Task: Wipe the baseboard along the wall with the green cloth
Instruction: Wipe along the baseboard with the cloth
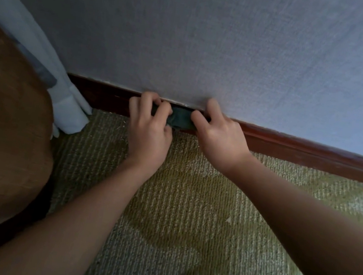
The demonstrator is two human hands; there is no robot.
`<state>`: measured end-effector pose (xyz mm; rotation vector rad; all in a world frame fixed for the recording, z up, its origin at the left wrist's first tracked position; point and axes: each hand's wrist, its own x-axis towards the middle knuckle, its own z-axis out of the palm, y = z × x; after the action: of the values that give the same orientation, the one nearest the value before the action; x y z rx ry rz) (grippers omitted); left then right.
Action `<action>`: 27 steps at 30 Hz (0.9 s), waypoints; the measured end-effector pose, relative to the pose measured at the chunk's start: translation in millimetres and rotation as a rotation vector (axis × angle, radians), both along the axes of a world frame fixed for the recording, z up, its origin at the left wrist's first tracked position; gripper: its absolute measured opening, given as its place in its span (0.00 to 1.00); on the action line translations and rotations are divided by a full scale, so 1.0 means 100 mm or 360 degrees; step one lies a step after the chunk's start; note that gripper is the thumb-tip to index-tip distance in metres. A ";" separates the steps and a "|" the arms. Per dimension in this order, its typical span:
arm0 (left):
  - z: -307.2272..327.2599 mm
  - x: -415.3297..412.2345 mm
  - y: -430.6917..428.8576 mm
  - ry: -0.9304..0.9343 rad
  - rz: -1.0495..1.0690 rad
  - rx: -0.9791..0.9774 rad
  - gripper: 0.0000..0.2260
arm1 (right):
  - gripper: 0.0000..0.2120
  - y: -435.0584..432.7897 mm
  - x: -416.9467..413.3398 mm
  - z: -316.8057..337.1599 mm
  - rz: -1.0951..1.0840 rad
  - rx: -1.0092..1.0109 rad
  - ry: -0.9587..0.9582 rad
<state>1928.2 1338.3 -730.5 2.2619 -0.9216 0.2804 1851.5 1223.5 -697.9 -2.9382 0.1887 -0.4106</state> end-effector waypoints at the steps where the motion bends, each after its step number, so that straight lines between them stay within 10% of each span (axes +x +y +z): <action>1: 0.00 0.00 0.00 -0.0003 -0.0012 0.0004 0.12 | 0.13 0.00 0.00 0.00 -0.0004 -0.0002 0.0001; 27: 0.01 -0.04 -0.06 -0.0165 -0.0213 0.0004 0.12 | 0.14 -0.13 -0.15 -0.01 -0.0024 -0.0011 0.0043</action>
<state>1924.4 1331.9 -729.7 2.1931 -1.1226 0.3391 1836.7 1210.7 -698.7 -2.9518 0.2133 -0.3747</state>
